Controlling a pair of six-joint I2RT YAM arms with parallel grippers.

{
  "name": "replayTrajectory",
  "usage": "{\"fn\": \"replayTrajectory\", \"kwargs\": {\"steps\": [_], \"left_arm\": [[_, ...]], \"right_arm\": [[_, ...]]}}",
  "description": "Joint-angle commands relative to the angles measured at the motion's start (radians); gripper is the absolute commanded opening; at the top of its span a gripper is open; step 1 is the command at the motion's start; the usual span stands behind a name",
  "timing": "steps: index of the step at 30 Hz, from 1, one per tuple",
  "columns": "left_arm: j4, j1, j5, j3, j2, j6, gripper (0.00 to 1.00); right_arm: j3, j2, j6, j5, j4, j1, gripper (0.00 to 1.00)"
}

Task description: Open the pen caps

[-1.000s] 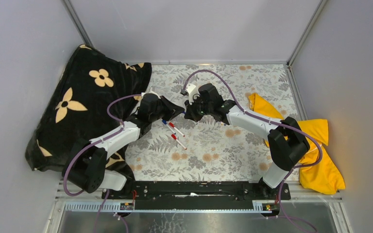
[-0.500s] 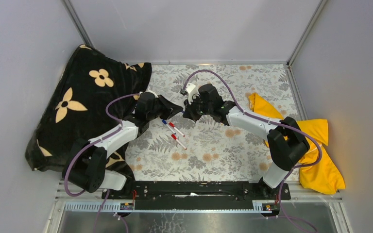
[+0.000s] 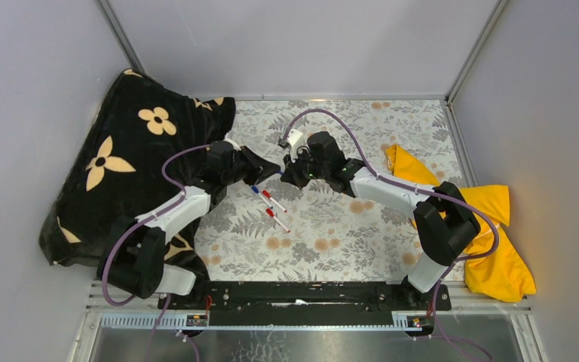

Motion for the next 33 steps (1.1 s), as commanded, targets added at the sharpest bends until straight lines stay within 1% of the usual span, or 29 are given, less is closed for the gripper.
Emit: {"fn": "replayTrajectory", "kwargs": {"steps": [1,12,33], "left_arm": [[0.006,0.111,-0.157,0.023,0.006,0.036,0.0],[-0.002,0.221,-0.138,0.013,0.023,0.045,0.0],[0.01,0.32,-0.123,-0.015,0.031,0.046,0.0]], "right_arm": [[-0.038,-0.068,-0.009,0.0,-0.117,-0.007,0.0],[-0.063,-0.102,-0.015,0.0,-0.133,-0.029,0.0],[-0.103,-0.123,-0.011,-0.013,-0.119,-0.059,0.0]]}}
